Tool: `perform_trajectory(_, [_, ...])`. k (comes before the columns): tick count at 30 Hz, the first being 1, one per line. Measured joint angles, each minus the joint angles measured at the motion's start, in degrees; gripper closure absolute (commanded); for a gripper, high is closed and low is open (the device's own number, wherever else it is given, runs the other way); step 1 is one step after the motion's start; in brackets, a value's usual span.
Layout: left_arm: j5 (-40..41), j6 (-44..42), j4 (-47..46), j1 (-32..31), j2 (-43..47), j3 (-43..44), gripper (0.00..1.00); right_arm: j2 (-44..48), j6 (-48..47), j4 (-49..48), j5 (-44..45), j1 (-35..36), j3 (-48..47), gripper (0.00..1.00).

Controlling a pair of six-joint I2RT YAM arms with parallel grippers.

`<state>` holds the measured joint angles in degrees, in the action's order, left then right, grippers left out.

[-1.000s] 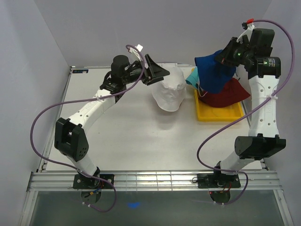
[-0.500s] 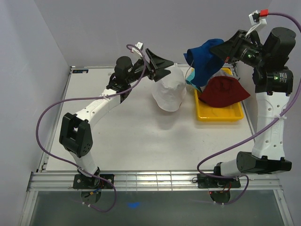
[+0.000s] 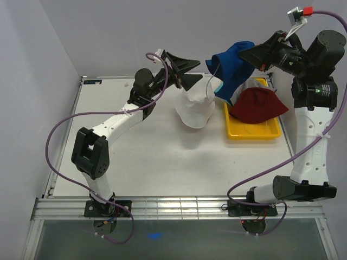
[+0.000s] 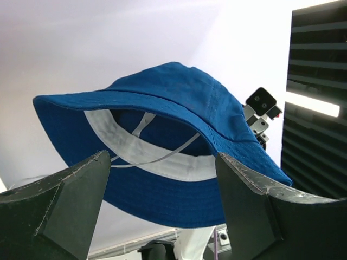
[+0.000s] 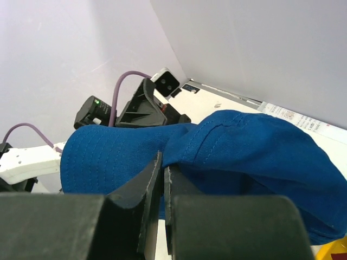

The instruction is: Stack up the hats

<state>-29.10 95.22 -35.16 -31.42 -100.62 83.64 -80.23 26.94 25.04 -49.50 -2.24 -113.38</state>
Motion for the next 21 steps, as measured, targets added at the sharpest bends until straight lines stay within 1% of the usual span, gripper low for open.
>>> perform_trajectory(7, [0.6, 4.6, -2.5, -1.4, -3.1, 1.7, 0.11, 1.2, 1.3, -2.9, -2.3, 0.0, 2.4, 0.92])
perform_trajectory(13, [1.7, 6.7, -2.9, -1.7, -4.1, 2.6, 0.11, 1.6, 1.7, -4.5, -3.7, 0.4, 5.2, 0.92])
perform_trajectory(16, [2.3, 7.2, -3.1, -1.7, -4.2, 3.3, 0.12, 1.6, 1.6, -4.7, -4.2, 0.5, 5.6, 0.92])
perform_trajectory(21, [2.6, 7.9, -4.1, -1.7, -5.4, 6.5, 0.19, 1.8, 1.2, -5.2, -4.8, 0.8, 7.0, 0.92])
